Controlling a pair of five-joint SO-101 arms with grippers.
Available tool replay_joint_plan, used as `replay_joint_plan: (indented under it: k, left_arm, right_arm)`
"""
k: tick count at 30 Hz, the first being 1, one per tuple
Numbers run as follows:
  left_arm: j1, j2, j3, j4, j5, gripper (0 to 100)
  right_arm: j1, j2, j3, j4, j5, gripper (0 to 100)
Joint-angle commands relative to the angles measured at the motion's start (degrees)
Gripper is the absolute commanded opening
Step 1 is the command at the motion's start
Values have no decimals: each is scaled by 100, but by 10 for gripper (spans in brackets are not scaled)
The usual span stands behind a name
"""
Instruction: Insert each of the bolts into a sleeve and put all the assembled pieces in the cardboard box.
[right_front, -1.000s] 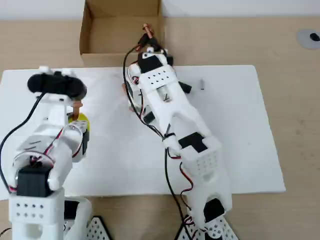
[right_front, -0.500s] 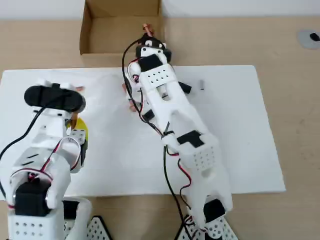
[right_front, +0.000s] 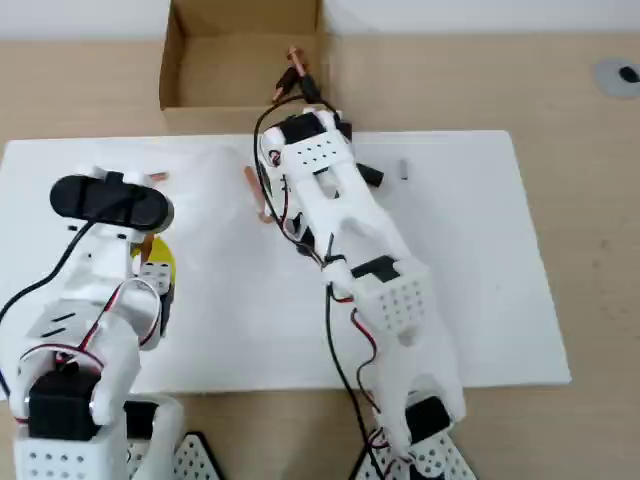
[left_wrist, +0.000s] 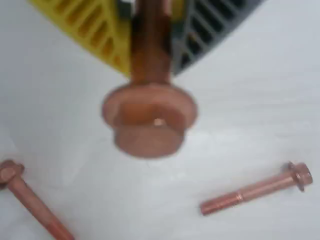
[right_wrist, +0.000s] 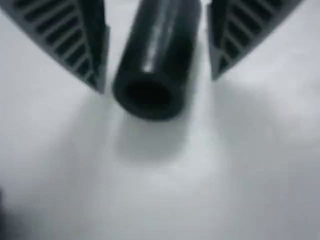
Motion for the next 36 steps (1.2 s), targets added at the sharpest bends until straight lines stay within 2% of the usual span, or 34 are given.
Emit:
replay_joint_plan:
  k: [1,8,13,20,29,36]
  left_arm:
    - [-9,-48,-62,0,-26,6]
    - [-9,-48,-70,9,-149,6]
    - [-9,-48,-70,9,-185,6]
    - [-9,-48,-70,9,-185,6]
    - [-9,-48,-70,9,-185,6]
    - [-18,-57,-132,-26,-114,6]
  right_arm:
    - [57,-22,-418,202,-53,172]
    - [-110,-22,66,185,-325,168]
    - [-198,-22,356,185,-316,57]
    - [-224,-22,409,211,-255,10]
    - [-224,-242,251,255,220,9]
    - [-224,-1851,-752,255,1116,9]
